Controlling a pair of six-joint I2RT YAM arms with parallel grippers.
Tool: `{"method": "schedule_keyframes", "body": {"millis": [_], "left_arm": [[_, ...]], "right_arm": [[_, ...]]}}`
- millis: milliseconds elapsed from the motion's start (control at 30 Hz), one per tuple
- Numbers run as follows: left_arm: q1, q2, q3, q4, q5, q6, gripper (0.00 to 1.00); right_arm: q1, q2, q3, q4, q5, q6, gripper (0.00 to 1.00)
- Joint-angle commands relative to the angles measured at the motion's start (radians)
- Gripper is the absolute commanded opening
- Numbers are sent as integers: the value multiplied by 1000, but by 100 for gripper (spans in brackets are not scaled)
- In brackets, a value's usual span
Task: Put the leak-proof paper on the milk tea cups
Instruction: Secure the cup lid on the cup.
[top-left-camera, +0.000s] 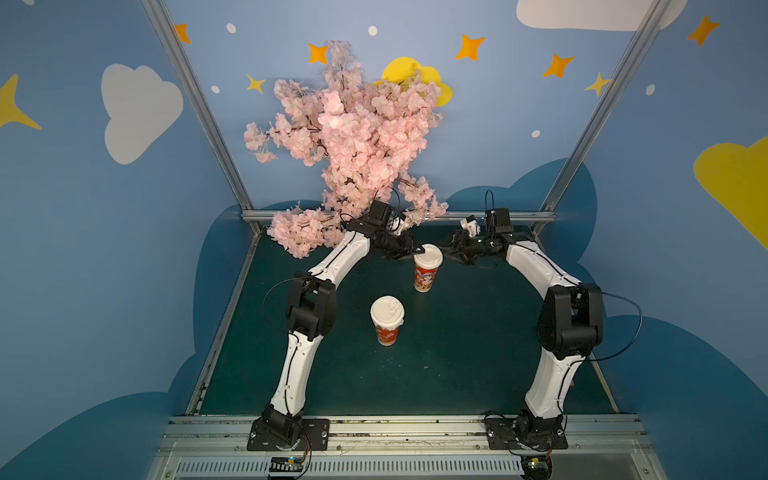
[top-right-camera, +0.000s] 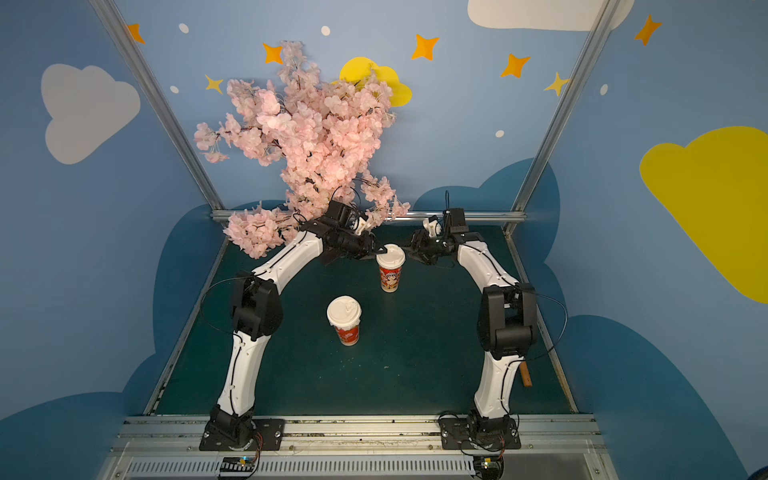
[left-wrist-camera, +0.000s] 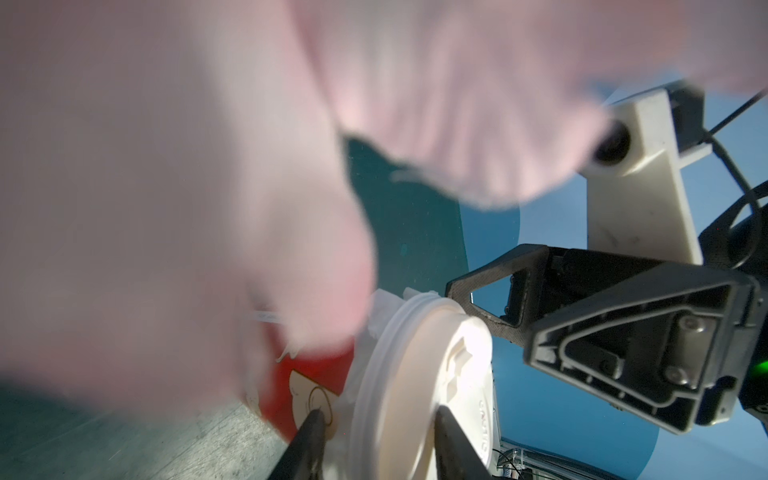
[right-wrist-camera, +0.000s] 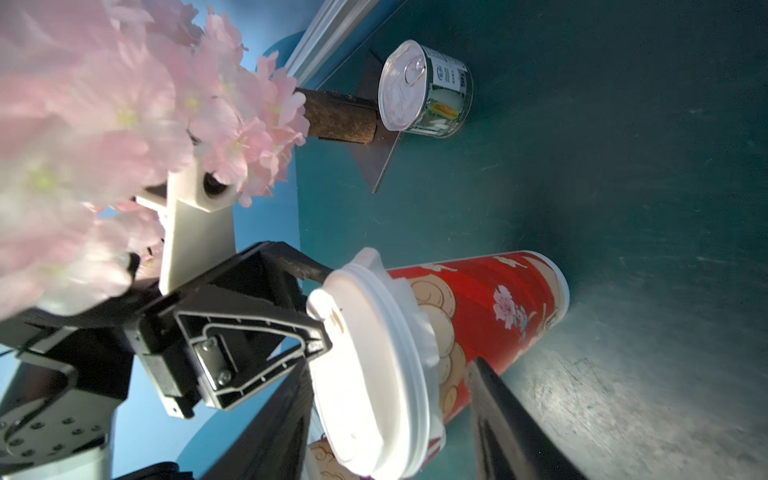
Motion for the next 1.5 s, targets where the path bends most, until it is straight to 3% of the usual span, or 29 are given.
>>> {"method": "schedule_keyframes", "body": {"millis": [0, 367, 667, 1033, 1467], "left_arm": [[-15, 52, -11, -98, -41, 8, 42], [-16, 53, -11, -102, -41, 8, 42], [-18, 49, -10, -89, -35, -1, 43], [-3, 39, 39, -13, 25, -69, 56], [27, 28, -17, 155, 62, -177, 57]], "right_arm": [[-6, -20, -54, 14, -16, -6, 54], [-25, 37, -120, -3, 2, 11, 46], [-12, -16, -117, 54, -55, -19, 57], [19, 26, -63, 9, -61, -50, 51], [21, 30, -63, 2, -50, -50, 51]]}}
